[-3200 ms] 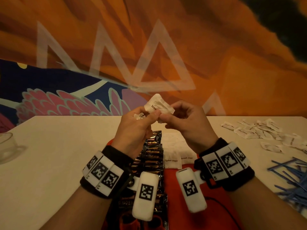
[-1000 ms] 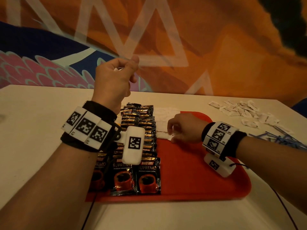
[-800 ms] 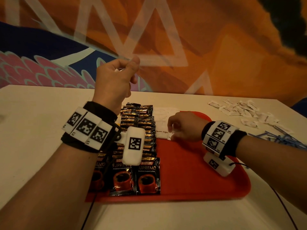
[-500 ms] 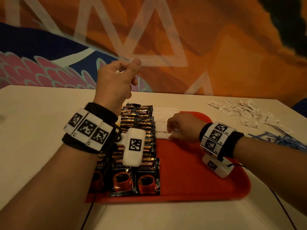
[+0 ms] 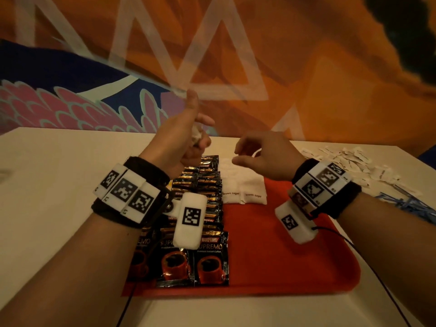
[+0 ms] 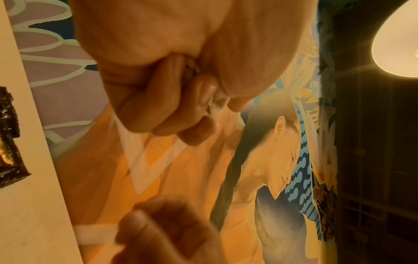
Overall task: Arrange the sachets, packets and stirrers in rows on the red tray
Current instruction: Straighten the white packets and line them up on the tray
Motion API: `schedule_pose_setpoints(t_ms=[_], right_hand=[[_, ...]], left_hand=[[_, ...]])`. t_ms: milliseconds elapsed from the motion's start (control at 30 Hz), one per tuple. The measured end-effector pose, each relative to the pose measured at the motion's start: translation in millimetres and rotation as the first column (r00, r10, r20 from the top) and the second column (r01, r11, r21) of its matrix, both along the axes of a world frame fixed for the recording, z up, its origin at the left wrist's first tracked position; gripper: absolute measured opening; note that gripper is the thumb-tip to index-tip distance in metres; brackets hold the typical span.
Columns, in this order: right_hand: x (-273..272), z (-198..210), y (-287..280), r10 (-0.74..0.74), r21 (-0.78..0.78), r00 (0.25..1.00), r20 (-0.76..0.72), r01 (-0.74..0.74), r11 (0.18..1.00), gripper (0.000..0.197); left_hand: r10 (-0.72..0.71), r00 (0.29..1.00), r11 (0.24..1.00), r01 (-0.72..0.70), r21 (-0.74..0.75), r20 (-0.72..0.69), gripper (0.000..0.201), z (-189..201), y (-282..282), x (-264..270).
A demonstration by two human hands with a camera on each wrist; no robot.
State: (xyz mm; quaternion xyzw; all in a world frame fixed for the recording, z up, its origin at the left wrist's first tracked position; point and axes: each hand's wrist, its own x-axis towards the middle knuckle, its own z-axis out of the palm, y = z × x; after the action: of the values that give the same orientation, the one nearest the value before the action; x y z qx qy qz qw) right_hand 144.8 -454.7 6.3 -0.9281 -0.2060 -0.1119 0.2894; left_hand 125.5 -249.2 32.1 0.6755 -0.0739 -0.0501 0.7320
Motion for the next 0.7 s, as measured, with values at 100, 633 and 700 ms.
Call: schedule_pose_setpoints(t_ms=[100, 633, 700], right_hand=[[-2.9, 13.1, 16.1, 0.036, 0.174, 0.997, 0.067, -0.048, 0.984, 0.011], [-11.7, 13.6, 46.1, 0.160, 0.723, 0.986, 0.036, -0.136, 0.677, 0.004], [-11.7, 15.2, 43.4, 0.182, 0.715, 0.983, 0.031, -0.149, 0.683, 0.004]], left_hand=[[-0.044, 0.998, 0.999, 0.043, -0.019, -0.045, 0.071, -2.6, -4.3, -1.4], [-0.204, 0.974, 0.979, 0.205, -0.003, -0.094, 0.087, -8.9, -6.3, 1.7], [-0.197, 0.975, 0.980, 0.196, -0.019, -0.103, 0.087, -9.4, -7.5, 1.8]])
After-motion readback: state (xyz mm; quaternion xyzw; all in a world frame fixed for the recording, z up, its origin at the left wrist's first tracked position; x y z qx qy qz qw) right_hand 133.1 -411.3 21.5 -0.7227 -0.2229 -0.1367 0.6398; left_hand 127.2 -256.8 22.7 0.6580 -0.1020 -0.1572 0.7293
